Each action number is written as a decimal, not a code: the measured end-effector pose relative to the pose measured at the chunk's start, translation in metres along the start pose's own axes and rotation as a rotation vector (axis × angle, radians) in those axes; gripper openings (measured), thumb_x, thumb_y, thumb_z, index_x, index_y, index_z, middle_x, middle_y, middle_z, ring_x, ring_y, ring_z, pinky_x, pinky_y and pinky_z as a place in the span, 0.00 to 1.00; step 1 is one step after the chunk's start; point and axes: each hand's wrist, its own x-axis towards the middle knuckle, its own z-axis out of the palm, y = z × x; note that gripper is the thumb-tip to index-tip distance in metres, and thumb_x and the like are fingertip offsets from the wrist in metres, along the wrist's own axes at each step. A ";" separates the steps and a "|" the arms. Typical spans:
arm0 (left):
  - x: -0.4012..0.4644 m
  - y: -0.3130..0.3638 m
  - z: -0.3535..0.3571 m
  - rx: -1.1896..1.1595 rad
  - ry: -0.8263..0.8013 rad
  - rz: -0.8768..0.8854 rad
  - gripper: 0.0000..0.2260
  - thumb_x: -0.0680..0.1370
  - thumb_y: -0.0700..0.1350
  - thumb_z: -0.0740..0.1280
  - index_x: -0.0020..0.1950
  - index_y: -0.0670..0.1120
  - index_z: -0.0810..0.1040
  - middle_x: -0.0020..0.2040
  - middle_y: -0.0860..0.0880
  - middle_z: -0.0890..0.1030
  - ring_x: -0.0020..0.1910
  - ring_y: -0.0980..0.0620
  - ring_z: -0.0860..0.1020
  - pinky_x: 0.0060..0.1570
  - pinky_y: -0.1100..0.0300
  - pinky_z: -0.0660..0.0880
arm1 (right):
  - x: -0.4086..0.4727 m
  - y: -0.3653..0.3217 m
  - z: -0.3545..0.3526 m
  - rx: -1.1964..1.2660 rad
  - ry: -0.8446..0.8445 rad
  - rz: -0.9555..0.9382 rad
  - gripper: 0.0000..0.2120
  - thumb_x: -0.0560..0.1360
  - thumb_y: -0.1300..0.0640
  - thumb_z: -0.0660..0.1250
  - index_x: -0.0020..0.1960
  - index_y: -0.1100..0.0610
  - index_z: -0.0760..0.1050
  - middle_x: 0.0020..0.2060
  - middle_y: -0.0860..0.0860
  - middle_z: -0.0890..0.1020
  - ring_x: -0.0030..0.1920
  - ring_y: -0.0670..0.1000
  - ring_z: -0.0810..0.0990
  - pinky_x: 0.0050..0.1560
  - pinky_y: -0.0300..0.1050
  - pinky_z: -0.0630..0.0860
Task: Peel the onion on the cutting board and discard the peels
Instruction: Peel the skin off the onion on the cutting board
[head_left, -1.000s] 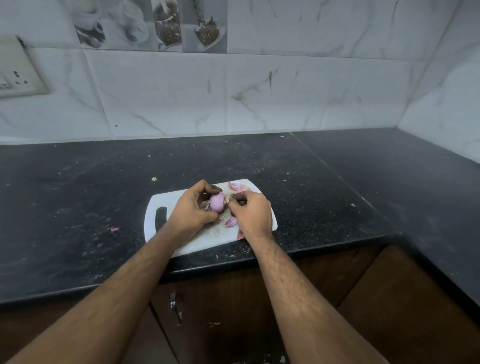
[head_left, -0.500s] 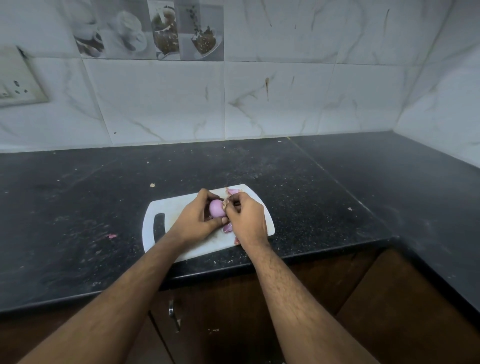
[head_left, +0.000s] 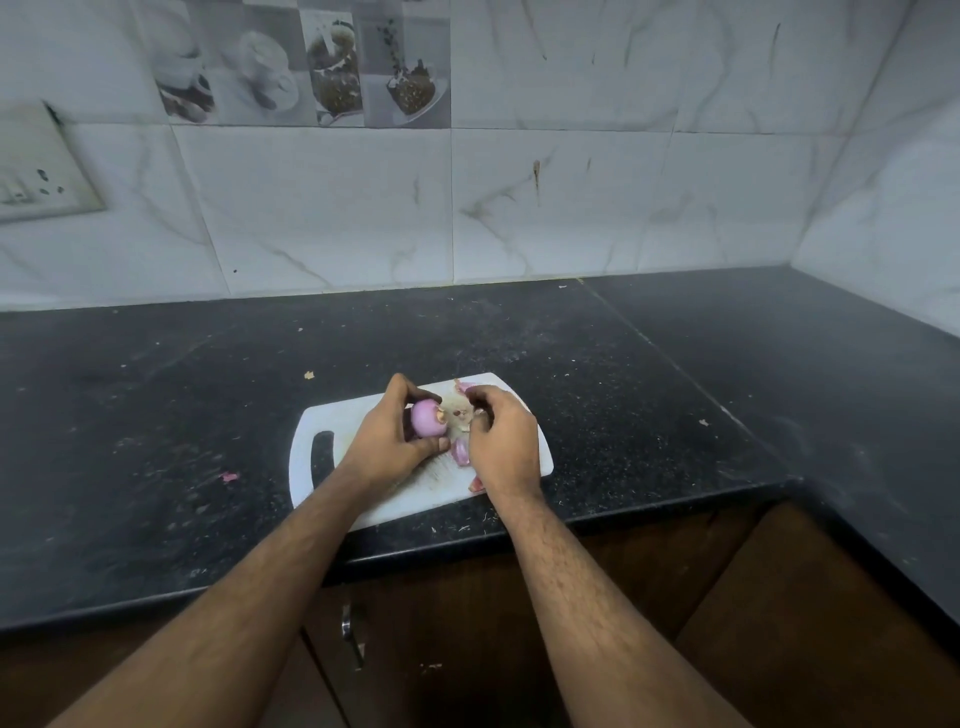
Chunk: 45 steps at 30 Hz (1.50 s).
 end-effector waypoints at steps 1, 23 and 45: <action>0.000 0.000 0.000 0.002 0.002 -0.001 0.21 0.72 0.39 0.81 0.55 0.49 0.71 0.55 0.49 0.83 0.53 0.49 0.84 0.54 0.48 0.83 | 0.000 -0.001 0.000 -0.007 -0.022 -0.001 0.17 0.83 0.62 0.59 0.66 0.50 0.81 0.59 0.42 0.82 0.44 0.49 0.85 0.20 0.51 0.80; -0.001 0.001 -0.003 -0.232 -0.081 -0.060 0.24 0.66 0.35 0.83 0.51 0.52 0.75 0.59 0.45 0.85 0.58 0.43 0.86 0.59 0.38 0.82 | 0.004 0.001 0.004 -0.135 -0.007 0.043 0.09 0.83 0.59 0.64 0.61 0.52 0.78 0.55 0.45 0.79 0.48 0.50 0.83 0.21 0.52 0.81; -0.002 0.000 -0.002 -0.282 -0.100 -0.060 0.18 0.75 0.38 0.77 0.63 0.49 0.79 0.59 0.45 0.85 0.59 0.44 0.84 0.52 0.46 0.82 | 0.001 -0.005 -0.001 -0.052 -0.128 -0.053 0.04 0.83 0.51 0.65 0.54 0.49 0.78 0.58 0.42 0.79 0.51 0.48 0.80 0.19 0.51 0.80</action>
